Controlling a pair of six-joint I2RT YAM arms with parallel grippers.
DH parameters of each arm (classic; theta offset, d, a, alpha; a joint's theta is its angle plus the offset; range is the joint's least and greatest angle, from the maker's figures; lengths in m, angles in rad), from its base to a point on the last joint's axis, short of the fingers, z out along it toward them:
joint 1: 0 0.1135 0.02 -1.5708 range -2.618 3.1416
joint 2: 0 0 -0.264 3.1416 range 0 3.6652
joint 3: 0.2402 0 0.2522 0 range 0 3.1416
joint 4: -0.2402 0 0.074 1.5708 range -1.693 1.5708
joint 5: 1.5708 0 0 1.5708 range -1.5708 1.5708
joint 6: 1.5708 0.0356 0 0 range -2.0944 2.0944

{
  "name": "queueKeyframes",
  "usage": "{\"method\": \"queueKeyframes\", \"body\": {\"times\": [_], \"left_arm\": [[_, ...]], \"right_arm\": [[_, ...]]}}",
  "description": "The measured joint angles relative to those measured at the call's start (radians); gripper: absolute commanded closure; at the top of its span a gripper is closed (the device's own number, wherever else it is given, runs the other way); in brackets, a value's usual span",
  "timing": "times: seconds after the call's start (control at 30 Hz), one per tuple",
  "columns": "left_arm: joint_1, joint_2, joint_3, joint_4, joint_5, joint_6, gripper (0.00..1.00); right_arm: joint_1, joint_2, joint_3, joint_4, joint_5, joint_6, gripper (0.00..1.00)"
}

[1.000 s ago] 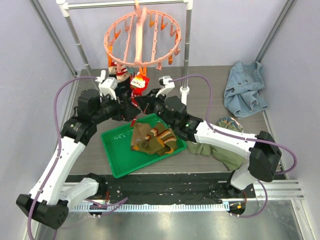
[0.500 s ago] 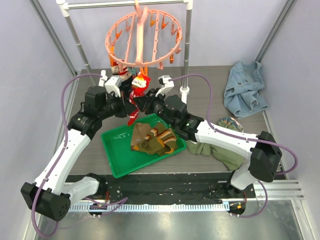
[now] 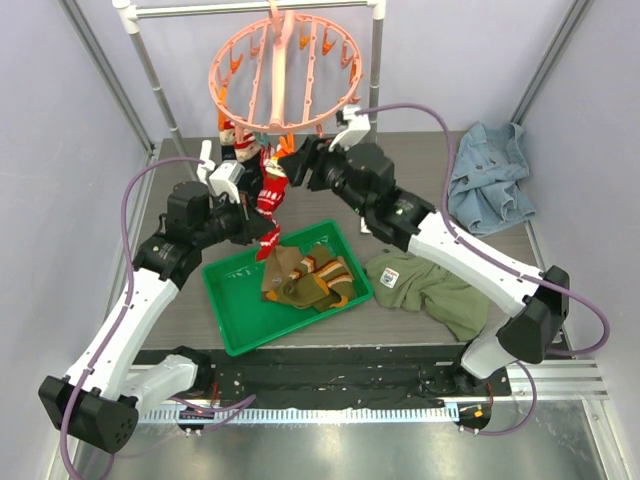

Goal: Remove the socks clipped to the hanger

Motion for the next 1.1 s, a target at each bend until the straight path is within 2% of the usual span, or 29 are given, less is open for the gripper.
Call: {"method": "queueKeyframes", "body": {"times": [0.23, 0.53, 0.9, 1.1], "left_arm": [[0.000, 0.000, -0.005, 0.001, 0.021, 0.000, 1.00], [0.000, 0.000, -0.012, 0.008, 0.031, 0.000, 1.00], [0.000, 0.000, -0.013, 0.016, 0.042, -0.003, 1.00], [0.000, 0.000, -0.013, 0.019, 0.045, -0.004, 1.00]], "right_arm": [[-0.122, 0.049, 0.142, -0.083, -0.059, -0.023, 0.33], [-0.124, 0.174, 0.255, -0.119, -0.158, -0.105, 0.35], [-0.124, 0.253, 0.298, -0.138, -0.166, -0.163, 0.35], [-0.124, 0.273, 0.331, -0.141, -0.167, -0.179, 0.45]]}}
